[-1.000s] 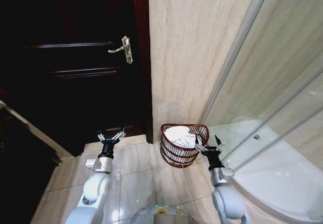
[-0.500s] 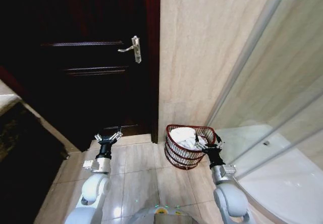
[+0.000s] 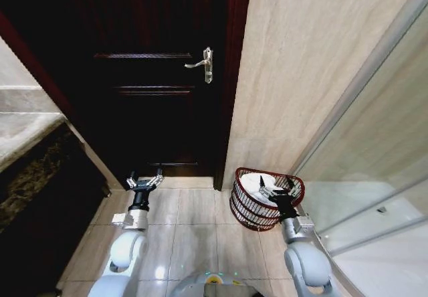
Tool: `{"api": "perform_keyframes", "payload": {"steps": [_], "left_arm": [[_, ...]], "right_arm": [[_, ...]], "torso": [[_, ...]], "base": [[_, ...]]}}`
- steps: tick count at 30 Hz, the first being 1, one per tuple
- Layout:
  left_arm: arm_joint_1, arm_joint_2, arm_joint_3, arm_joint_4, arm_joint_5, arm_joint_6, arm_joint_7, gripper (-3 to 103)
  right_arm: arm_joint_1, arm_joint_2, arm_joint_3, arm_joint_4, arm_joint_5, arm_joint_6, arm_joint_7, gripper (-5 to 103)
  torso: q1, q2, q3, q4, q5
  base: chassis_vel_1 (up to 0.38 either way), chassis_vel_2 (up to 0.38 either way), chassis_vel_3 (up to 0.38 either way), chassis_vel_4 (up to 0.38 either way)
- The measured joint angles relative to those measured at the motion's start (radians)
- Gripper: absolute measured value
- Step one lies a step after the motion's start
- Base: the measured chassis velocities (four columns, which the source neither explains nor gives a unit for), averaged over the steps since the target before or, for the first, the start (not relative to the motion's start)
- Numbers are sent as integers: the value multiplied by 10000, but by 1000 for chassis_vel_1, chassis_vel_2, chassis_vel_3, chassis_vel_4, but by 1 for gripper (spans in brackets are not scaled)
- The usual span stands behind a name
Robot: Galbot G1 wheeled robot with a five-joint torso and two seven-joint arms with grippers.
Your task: Discard the used towel into the hamper.
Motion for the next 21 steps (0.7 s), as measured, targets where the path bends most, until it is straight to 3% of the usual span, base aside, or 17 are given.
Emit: {"api": "perform_keyframes", "payload": {"steps": [9,21], "left_arm": [[-194,-116,51,-65,17,180,0,100],[-154,-124,101,-147,26,175,65,100]], "right_arm": [[-150,43,90,167,-64,225,-3,100],[-341,118,-3,563,-171,254,-32,100]], "torso": [[70,157,86,1,0],[289,698,409,2,0]], "base": [[0,0,0,0],[0,0,0,0]]}}
